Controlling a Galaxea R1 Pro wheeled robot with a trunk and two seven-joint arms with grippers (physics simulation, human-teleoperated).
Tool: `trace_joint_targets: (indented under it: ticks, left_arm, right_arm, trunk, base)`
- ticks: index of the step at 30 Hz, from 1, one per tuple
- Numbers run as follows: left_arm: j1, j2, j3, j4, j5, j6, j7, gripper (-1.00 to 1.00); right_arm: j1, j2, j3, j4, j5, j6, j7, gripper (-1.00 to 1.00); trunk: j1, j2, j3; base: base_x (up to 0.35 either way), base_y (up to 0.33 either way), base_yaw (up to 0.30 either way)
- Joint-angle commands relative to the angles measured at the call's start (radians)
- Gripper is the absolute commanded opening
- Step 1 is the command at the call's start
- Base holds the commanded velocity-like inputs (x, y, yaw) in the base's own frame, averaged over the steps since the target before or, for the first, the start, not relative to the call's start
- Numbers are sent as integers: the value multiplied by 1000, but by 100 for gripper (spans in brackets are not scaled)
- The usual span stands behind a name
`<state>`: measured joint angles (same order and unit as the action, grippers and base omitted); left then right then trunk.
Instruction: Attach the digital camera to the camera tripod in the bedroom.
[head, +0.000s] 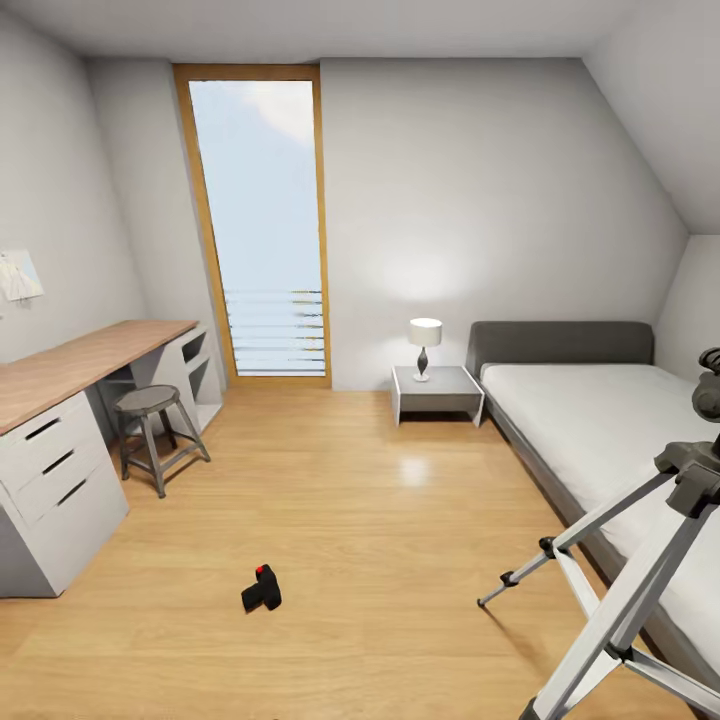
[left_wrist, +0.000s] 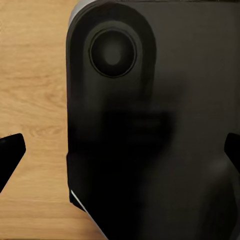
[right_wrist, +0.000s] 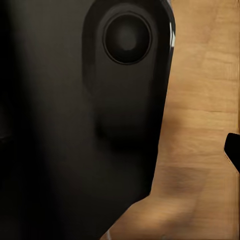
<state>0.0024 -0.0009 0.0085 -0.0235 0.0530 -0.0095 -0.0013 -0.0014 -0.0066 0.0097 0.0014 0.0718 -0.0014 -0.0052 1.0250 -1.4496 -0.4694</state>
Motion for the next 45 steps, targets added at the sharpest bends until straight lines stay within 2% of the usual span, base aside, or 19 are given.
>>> trace_joint_targets:
  ticks: [1, 8, 25, 26, 35, 45]
  left_arm:
    - [0, 0, 0, -1, 11, -1, 0, 100]
    - [0, 4, -1, -2, 51, -2, 0, 100]
    - [0, 5, -1, -3, 146, -4, 0, 100]
    - [0, 5, -1, -3, 181, -4, 0, 100]
    - [0, 4, 0, -3, 181, -4, 0, 100]
    - [1, 4, 1, -3, 180, -4, 0, 100]
  right_arm:
    - [0, 0, 0, 0, 13, 0, -1, 100]
    - [0, -2, -2, 0, 50, 0, 0, 100]
    - [0, -3, -2, 0, 52, -2, 0, 100]
    - [0, -3, -2, 0, 52, -2, 0, 100]
    - [0, -3, -2, 0, 52, -2, -1, 100]
    - [0, -3, -2, 0, 51, -3, -1, 100]
  trunk:
    - [0, 0, -1]
    - [0, 0, -1]
    - [0, 0, -1]
    - [0, 0, -1]
    - [0, 0, -1]
    - [0, 0, -1]
  base:
    - [0, 0, 177]
    - [0, 0, 240]
    - [0, 0, 264]
    - [0, 0, 266]
    - [-26, 29, 185]
    - [-171, 221, 20]
